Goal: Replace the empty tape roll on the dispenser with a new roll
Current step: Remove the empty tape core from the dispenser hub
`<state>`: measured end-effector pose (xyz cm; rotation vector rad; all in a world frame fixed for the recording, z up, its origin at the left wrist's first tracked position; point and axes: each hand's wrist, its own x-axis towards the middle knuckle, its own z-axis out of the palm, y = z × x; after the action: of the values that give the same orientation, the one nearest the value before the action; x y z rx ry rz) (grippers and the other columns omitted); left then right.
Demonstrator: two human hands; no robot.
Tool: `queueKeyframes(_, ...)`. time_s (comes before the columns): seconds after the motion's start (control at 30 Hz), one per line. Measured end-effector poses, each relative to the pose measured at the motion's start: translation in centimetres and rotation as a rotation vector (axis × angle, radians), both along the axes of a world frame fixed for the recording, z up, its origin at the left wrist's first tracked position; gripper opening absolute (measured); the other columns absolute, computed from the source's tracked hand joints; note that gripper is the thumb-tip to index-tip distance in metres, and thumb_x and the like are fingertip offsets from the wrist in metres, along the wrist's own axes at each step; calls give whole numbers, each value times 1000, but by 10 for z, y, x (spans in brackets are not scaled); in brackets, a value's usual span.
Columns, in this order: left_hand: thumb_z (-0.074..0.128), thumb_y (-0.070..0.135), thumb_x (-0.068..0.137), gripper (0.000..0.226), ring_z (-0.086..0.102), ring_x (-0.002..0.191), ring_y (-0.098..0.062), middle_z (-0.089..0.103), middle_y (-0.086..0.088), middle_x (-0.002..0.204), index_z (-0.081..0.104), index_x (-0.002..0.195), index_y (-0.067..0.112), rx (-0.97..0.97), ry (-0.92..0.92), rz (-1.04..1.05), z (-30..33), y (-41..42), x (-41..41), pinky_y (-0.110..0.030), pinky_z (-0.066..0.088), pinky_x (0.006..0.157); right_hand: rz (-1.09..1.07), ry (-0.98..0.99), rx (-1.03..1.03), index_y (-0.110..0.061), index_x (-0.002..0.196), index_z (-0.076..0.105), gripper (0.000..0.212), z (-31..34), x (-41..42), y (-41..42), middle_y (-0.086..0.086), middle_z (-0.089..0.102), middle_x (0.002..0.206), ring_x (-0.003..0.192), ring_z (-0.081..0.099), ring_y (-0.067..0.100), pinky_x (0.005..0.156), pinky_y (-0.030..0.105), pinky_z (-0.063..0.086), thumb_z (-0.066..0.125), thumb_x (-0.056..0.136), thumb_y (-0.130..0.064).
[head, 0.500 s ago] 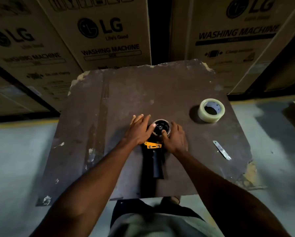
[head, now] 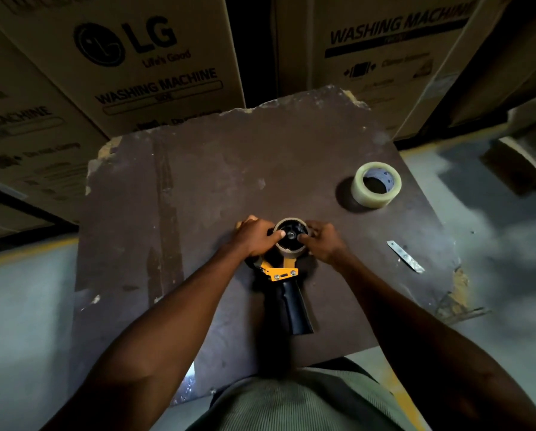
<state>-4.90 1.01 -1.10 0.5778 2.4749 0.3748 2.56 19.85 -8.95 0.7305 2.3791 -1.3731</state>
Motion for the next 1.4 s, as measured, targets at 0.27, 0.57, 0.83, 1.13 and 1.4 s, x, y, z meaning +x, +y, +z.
queueKeyframes(0.27, 49, 57, 93, 45, 37, 133, -30, 64, -15, 117, 71, 107, 20, -50, -106, 69, -10, 10, -8, -46, 33, 102, -71, -27, -56, -41, 117, 66, 57, -36, -2, 7, -4, 79, 98, 93, 75, 18, 84, 50, 61, 62, 62, -57)
queueKeyframes(0.57, 54, 56, 88, 43, 38, 133, -29, 67, -9, 118, 70, 106, 21, -46, -81, 123, -17, 13, -9, -46, 27, 101, -165, 4, -30, -39, 111, 67, 61, -51, -8, 7, -4, 79, 94, 90, 75, 17, 83, 47, 62, 66, 52, -54)
queueKeyframes(0.83, 60, 51, 84, 36, 47, 129, -31, 70, -7, 117, 72, 100, 22, -50, -75, 198, -10, 21, -10, -46, 29, 103, -233, 42, 30, -62, 76, 61, 43, -22, -15, -10, -2, 75, 86, 89, 73, 30, 75, 49, 62, 62, 48, -30)
queueKeyframes(1.13, 80, 29, 80, 35, 69, 105, -12, 74, 4, 111, 67, 113, 28, 545, -490, 152, -12, -11, -15, -43, 52, 101, -107, 65, -171, -42, 99, 69, 39, 39, 10, -6, -3, 77, 99, 94, 73, 21, 88, 51, 59, 71, 60, -37)
queueKeyframes(1.4, 84, 42, 64, 99, 47, 136, -14, 58, 8, 141, 34, 149, 40, 379, -385, -116, -25, -24, -19, -38, 36, 116, 116, 213, -324, -18, 142, 42, 79, 55, 34, -7, -4, 63, 123, 108, 66, 5, 94, 23, 53, 71, 78, 18)
